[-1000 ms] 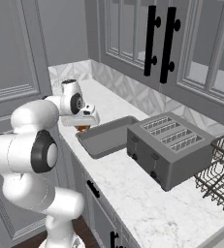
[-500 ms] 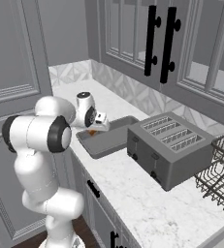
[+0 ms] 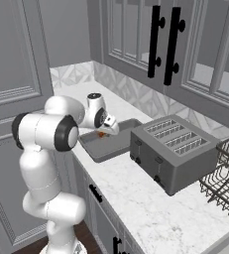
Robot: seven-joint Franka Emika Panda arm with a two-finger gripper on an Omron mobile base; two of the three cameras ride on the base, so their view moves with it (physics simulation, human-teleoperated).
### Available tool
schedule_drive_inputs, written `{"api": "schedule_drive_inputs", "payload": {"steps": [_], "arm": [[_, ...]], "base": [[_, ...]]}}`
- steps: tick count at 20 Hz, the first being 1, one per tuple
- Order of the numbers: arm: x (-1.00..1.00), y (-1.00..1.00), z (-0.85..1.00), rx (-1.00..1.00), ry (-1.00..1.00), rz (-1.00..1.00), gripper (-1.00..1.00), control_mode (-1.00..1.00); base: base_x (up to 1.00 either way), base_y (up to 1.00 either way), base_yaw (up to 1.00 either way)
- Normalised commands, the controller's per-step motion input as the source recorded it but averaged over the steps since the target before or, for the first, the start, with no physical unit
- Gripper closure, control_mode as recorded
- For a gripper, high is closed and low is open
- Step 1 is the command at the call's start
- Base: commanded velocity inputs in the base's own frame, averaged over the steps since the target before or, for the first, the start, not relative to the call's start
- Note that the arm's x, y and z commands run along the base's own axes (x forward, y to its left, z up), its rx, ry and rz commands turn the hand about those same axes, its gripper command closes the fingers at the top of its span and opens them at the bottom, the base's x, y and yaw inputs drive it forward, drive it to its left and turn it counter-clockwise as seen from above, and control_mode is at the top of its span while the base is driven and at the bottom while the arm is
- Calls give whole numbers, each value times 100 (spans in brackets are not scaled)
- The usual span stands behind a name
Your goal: Place one cucumber and one chicken drumstick in each tupperware on the nearby counter, to pack two identical lunches.
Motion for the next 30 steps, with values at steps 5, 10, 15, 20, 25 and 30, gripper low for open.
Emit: {"api": "schedule_drive_inputs", "payload": {"steps": [5, 10, 15, 20, 25, 30], "arm": [[2, -23, -25, 3, 0, -13, 100, -100], [1, 0, -52, 0, -2, -7, 100, -100], [0, 0, -29, 0, -2, -3, 100, -100], [6, 0, -6, 0, 0, 0, 100, -100], [18, 0, 1, 0, 0, 0, -100, -100], [17, 0, 10, 0, 6, 0, -100, -100]], "base": [[0, 0, 0], [0, 0, 0], [0, 0, 0], [0, 0, 0], [0, 0, 0], [0, 0, 0]]}}
